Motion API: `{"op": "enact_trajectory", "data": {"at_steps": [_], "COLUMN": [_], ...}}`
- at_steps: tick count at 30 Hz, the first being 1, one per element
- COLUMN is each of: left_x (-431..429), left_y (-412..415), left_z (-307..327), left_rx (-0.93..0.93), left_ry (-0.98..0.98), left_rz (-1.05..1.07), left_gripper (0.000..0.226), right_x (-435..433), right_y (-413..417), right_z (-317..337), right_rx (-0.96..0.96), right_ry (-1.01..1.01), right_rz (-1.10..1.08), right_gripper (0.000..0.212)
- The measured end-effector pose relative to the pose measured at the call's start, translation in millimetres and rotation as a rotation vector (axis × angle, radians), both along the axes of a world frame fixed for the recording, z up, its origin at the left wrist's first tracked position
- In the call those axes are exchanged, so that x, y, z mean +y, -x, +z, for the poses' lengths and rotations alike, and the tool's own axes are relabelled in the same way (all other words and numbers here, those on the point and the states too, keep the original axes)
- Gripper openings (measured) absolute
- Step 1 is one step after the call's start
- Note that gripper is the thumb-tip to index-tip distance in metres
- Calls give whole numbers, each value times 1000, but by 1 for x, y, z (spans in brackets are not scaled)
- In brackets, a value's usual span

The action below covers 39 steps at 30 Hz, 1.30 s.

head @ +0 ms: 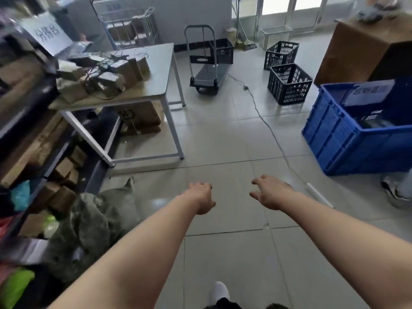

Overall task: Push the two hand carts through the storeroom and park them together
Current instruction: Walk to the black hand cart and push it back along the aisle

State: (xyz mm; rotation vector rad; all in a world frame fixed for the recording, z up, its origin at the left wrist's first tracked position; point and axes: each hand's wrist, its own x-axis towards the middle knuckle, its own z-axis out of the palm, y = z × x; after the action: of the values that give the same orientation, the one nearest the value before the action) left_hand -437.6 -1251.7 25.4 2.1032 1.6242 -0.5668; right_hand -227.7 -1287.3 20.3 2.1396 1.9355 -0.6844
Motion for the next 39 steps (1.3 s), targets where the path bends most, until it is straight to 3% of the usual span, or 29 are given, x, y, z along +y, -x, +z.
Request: {"op": "enact_trajectory", "data": {"at_steps": [16,31,39], "left_x": [319,613,799], "left_y": [-30,-90,-103], "left_z": [-12,4,-9], "left_rx": [17,-36,-83], "left_ry": [-16,-27,-51], "left_rz": [2,97,35], "left_gripper": [59,61,61], "right_x": [318,609,786], "right_y": [-30,-89,-100], "right_z": [-22,-1,-2], "right_rx": [6,11,-41], "right_ry": [4,-4,-57], "right_rz": [-21,23,-28], "right_gripper": [52,52,52]}}
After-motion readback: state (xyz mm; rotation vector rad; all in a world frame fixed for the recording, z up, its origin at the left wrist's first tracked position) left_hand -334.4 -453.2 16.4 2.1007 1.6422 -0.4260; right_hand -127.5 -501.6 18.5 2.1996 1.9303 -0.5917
